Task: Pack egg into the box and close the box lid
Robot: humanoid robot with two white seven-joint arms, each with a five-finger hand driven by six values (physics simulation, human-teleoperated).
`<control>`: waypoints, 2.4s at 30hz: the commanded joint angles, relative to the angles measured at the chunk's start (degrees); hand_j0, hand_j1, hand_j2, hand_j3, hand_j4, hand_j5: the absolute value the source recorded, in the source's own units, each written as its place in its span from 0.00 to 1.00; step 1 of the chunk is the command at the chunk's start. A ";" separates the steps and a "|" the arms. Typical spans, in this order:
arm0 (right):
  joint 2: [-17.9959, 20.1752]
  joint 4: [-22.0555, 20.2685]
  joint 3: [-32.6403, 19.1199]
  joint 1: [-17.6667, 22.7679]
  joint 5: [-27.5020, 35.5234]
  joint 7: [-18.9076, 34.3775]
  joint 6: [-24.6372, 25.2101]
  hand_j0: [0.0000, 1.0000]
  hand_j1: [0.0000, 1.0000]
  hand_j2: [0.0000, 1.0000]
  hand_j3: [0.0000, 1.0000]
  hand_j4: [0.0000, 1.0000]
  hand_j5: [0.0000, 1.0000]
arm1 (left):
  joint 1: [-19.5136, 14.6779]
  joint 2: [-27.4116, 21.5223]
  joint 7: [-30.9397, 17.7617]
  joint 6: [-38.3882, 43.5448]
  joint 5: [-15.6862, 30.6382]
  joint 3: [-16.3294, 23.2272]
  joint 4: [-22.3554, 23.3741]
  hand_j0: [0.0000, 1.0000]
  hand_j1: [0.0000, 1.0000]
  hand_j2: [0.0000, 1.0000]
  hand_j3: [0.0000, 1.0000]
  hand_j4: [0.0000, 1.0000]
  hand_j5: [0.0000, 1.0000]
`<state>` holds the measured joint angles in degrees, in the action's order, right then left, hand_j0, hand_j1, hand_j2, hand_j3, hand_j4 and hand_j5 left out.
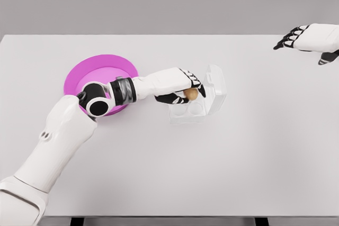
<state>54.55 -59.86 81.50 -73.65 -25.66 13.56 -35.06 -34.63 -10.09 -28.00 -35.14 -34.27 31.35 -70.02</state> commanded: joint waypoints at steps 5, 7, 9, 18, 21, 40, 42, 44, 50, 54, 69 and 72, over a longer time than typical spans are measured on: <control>0.03 0.01 -0.11 0.00 0.26 -0.02 0.06 1.00 1.00 1.00 1.00 1.00 1.00 | 0.00 -0.01 0.13 0.14 0.43 -0.15 -0.03 0.68 0.68 0.68 0.68 0.68 0.68; 0.03 0.01 -0.11 0.00 0.18 -0.02 0.06 1.00 1.00 1.00 1.00 1.00 1.00 | 0.09 -0.01 0.22 0.14 0.43 -0.15 -0.11 0.68 0.68 0.68 0.68 0.68 0.68; 0.03 0.01 -0.11 0.00 0.18 -0.02 0.06 1.00 1.00 1.00 1.00 1.00 1.00 | 0.00 -0.10 0.22 0.14 0.43 -0.15 -0.11 0.68 0.68 0.68 0.68 0.68 0.68; 0.03 0.01 -0.11 0.09 0.17 -0.02 0.06 1.00 1.00 1.00 1.00 1.00 1.00 | 0.00 -3.26 0.31 0.14 3.07 -0.76 -2.66 0.78 0.78 0.78 0.78 0.78 0.78; 0.03 -0.08 -0.11 0.00 0.00 -0.02 0.06 1.00 1.00 1.00 1.00 1.00 1.00 | 0.09 -4.67 0.31 0.14 3.42 -2.87 -3.98 0.89 0.89 0.89 0.89 0.89 0.89; 0.99 -17.57 -1.43 5.01 -4.66 1.73 0.06 1.00 1.00 1.00 1.00 1.00 1.00 | 18.81 -32.62 0.40 0.14 26.80 -21.06 -18.83 1.00 1.00 1.00 1.00 1.00 1.00; 1.87 -20.82 -1.52 5.36 -5.98 2.35 0.06 1.00 1.00 1.00 1.00 1.00 1.00 | 18.90 -32.71 0.40 0.14 26.89 -21.33 -18.66 1.00 1.00 1.00 1.00 1.00 1.00; 3.45 -23.11 -1.52 5.36 -6.07 2.35 0.06 1.00 1.00 1.00 1.00 1.00 1.00 | 18.90 -32.88 0.05 0.14 26.80 -21.42 -18.48 1.00 1.00 1.00 1.00 1.00 1.00; 3.28 -25.22 -1.43 5.36 -6.15 2.61 0.06 1.00 1.00 1.00 1.00 1.00 1.00 | 18.81 -32.80 -0.22 0.14 26.80 -22.29 -16.90 1.00 1.00 1.00 1.00 1.00 1.00; 1.79 -25.66 -1.43 5.36 -6.24 2.61 0.06 1.00 1.00 1.00 1.00 1.00 1.00 | 18.81 -32.80 -0.22 0.14 26.80 -22.29 -16.90 1.00 1.00 1.00 1.00 1.00 1.00; 1.61 -30.84 -1.69 4.39 -6.24 2.61 0.06 1.00 1.00 1.00 1.00 1.00 1.00 | 18.72 -32.80 -0.22 0.14 26.80 -22.29 -16.81 1.00 1.00 1.00 1.00 1.00 1.00; 1.52 -31.19 -1.96 4.22 -6.33 2.61 0.06 1.00 1.00 1.00 1.00 1.00 1.00 | 18.72 -32.80 -0.22 0.14 26.80 -22.29 -16.81 1.00 1.00 1.00 1.00 1.00 1.00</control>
<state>56.13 -90.63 79.68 -69.61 -32.19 16.19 -35.06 -15.91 -42.84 -28.24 -35.14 -7.91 9.06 -86.82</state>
